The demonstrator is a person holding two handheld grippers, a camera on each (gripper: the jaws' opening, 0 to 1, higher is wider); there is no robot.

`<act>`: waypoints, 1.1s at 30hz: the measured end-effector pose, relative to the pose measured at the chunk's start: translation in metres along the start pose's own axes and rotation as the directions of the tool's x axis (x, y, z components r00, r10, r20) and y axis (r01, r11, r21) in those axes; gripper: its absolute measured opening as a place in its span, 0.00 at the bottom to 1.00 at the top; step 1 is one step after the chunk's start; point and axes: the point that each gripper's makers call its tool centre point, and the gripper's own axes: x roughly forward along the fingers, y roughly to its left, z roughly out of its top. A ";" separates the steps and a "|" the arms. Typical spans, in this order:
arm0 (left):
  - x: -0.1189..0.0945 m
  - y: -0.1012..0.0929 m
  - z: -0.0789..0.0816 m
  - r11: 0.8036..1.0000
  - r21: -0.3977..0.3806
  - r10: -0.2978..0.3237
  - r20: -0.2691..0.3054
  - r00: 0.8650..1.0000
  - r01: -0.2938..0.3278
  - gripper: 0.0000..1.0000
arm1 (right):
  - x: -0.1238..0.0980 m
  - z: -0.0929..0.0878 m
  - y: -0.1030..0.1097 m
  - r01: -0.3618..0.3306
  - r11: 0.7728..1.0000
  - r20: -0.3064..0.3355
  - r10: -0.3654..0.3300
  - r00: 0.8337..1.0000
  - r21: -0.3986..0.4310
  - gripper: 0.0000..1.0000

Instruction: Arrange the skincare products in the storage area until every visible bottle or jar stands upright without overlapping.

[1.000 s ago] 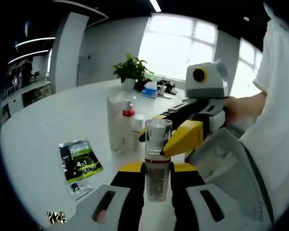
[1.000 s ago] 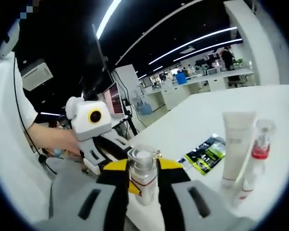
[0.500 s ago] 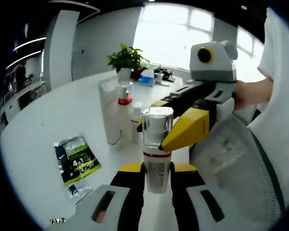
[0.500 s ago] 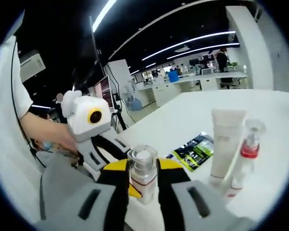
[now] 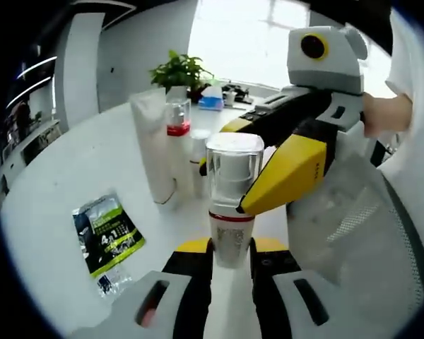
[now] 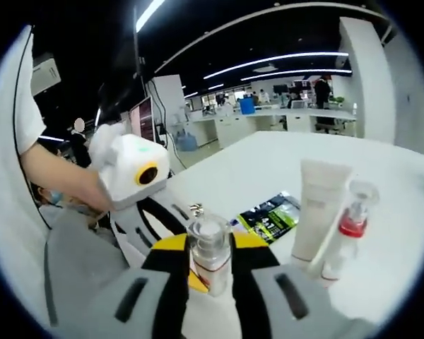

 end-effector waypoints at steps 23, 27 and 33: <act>0.039 0.016 -0.024 0.995 0.086 0.047 -0.056 0.997 -0.043 0.16 | 0.007 -0.038 -0.025 0.149 0.986 -0.127 -0.157 0.979 -0.070 0.21; 0.043 0.016 -0.026 0.995 0.085 0.048 -0.052 0.998 -0.043 0.16 | 0.008 -0.042 -0.027 0.160 0.984 -0.140 -0.170 0.975 -0.080 0.21; 0.046 0.019 -0.023 0.995 0.085 0.050 -0.035 0.998 -0.047 0.16 | 0.008 -0.041 -0.030 0.179 0.982 -0.124 -0.186 0.975 -0.065 0.21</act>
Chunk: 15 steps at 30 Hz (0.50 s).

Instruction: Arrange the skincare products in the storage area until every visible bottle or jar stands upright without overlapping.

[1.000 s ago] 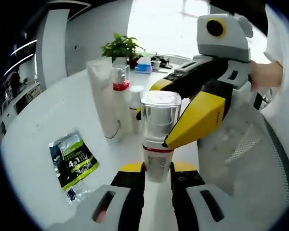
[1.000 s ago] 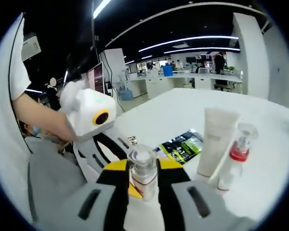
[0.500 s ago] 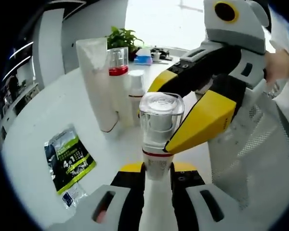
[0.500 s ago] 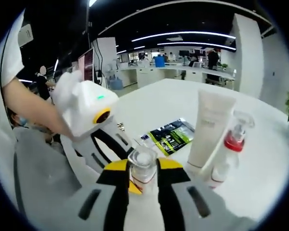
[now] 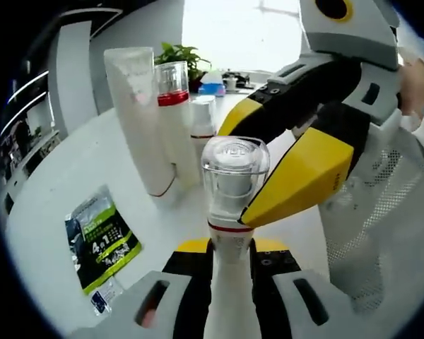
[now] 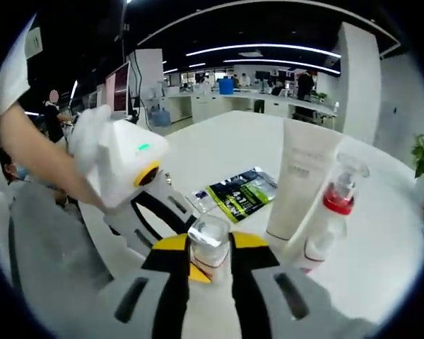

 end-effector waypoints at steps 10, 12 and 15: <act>0.009 0.002 0.007 1.000 0.019 -0.025 0.013 1.000 0.024 0.16 | -0.001 -0.001 -0.009 0.036 0.999 0.009 -0.036 0.999 0.000 0.27; 0.011 0.002 0.009 0.999 0.023 -0.030 0.013 0.999 0.029 0.16 | -0.002 -0.001 -0.011 0.043 0.999 0.011 -0.043 0.999 0.003 0.31; 0.014 0.004 0.012 0.999 0.028 -0.039 0.015 0.999 0.039 0.16 | -0.007 -0.002 -0.015 0.055 0.998 0.017 -0.055 0.998 0.021 0.33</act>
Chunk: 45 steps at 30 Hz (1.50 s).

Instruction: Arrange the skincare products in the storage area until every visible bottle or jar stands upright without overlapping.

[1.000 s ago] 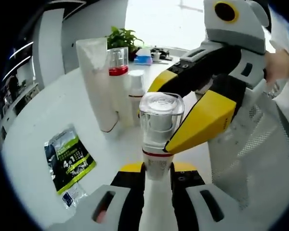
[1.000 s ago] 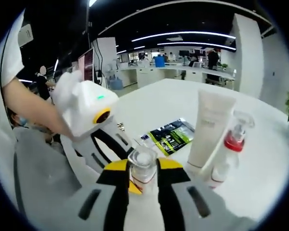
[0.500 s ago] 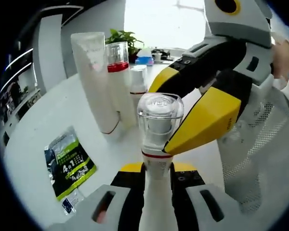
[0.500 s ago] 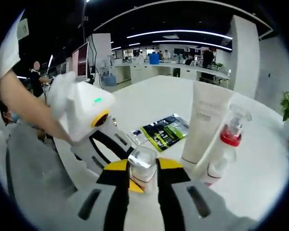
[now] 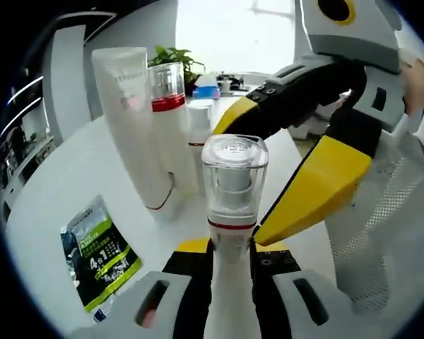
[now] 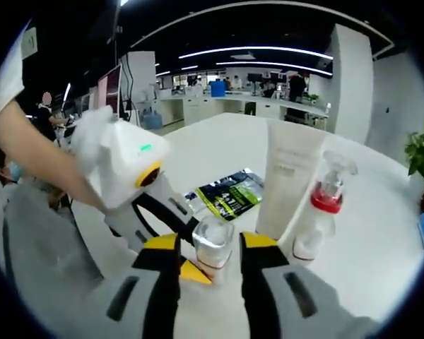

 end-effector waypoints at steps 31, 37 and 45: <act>0.040 0.028 0.031 0.999 0.031 -0.041 0.009 0.999 0.041 0.16 | -0.038 -0.034 -0.036 0.087 0.988 -0.048 -0.081 0.996 0.131 0.73; 0.043 0.028 0.033 0.999 0.031 -0.041 0.007 0.999 0.041 0.16 | -0.036 -0.036 -0.035 0.082 0.989 -0.059 -0.076 0.995 0.120 0.73; 0.045 0.028 0.036 0.998 0.036 -0.048 0.003 0.999 0.048 0.16 | -0.035 -0.040 -0.035 0.077 0.989 -0.072 -0.068 0.995 0.127 0.78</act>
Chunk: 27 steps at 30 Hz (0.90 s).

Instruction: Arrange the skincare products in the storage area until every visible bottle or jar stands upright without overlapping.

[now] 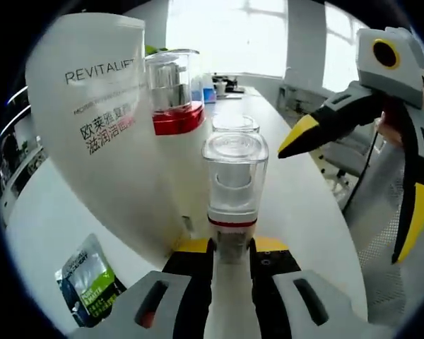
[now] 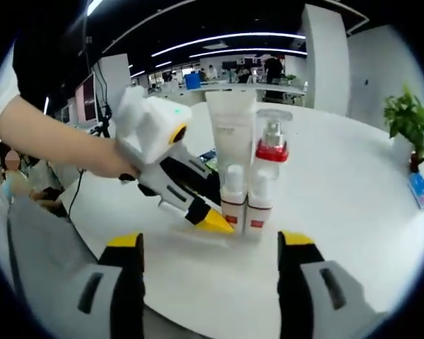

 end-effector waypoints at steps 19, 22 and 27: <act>-0.002 -0.001 -0.006 1.000 -0.024 -0.003 -0.032 0.999 0.002 0.17 | 0.001 -0.004 0.002 -0.013 1.000 -0.019 0.014 1.000 0.023 0.80; -0.005 -0.002 -0.009 1.000 -0.027 -0.004 -0.042 0.999 0.003 0.19 | 0.002 -0.004 0.003 -0.016 1.000 -0.019 0.016 1.000 0.024 0.81; -0.010 -0.003 -0.015 0.999 -0.037 -0.001 -0.056 0.998 -0.001 0.20 | 0.002 -0.004 0.004 -0.021 1.000 -0.023 0.021 0.999 0.017 0.81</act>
